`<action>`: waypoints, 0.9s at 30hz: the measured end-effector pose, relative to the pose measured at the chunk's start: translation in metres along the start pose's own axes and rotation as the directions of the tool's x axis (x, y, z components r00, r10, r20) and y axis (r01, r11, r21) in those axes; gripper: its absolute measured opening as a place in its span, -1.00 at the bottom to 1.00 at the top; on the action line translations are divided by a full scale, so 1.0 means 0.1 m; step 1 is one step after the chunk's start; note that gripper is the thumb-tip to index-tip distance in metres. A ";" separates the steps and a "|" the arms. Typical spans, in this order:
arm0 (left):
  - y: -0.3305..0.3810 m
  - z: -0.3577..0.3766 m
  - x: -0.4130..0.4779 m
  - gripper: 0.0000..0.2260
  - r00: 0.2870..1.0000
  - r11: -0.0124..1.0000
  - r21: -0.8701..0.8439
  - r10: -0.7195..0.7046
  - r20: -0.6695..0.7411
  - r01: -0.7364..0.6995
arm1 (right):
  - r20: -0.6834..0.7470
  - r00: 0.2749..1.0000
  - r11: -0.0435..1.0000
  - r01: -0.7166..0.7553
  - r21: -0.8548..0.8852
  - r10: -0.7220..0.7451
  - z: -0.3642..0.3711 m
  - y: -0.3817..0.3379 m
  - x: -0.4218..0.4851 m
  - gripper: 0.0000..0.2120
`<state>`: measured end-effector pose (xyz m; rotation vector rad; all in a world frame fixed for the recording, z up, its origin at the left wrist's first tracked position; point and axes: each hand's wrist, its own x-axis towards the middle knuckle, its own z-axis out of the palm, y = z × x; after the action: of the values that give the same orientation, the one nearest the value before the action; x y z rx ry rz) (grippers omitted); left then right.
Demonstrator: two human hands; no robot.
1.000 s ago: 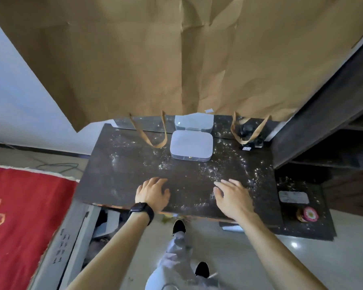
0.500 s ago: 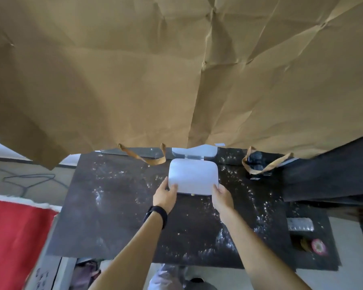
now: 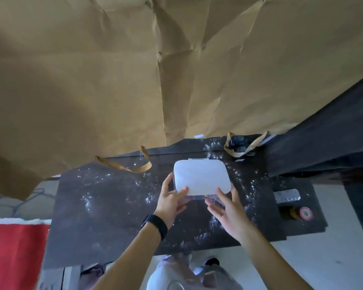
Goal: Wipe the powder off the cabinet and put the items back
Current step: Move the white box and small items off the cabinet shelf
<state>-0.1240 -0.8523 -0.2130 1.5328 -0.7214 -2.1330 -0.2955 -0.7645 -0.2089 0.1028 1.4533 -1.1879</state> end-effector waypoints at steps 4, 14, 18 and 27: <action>-0.22 0.43 -0.16 -0.40 0.987 0.994 0.099 -0.063 0.150 0.049 | -0.184 0.980 0.995 0.089 0.049 -0.078 -0.39 0.05 -0.26 -0.45; -0.63 1.85 -0.36 -0.43 0.942 0.692 0.654 0.123 0.312 -0.307 | -0.400 0.901 0.930 0.279 0.238 -0.167 -2.00 -0.20 -0.65 -0.53; -0.49 2.47 -0.47 -0.32 0.654 0.130 0.809 0.669 0.355 -0.573 | -0.372 0.911 0.906 0.301 0.298 -0.180 -2.74 -0.55 -0.62 -0.47; 0.33 3.52 -0.66 -0.29 -0.072 -0.645 0.731 0.759 0.648 -0.223 | -0.231 0.925 0.911 0.350 0.219 -0.300 -3.25 -1.66 -0.28 -0.53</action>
<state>-0.4372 -0.7786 -0.0528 0.8084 -2.2670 0.3929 -0.6206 -0.6042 -0.1600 0.1601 1.5163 -1.6809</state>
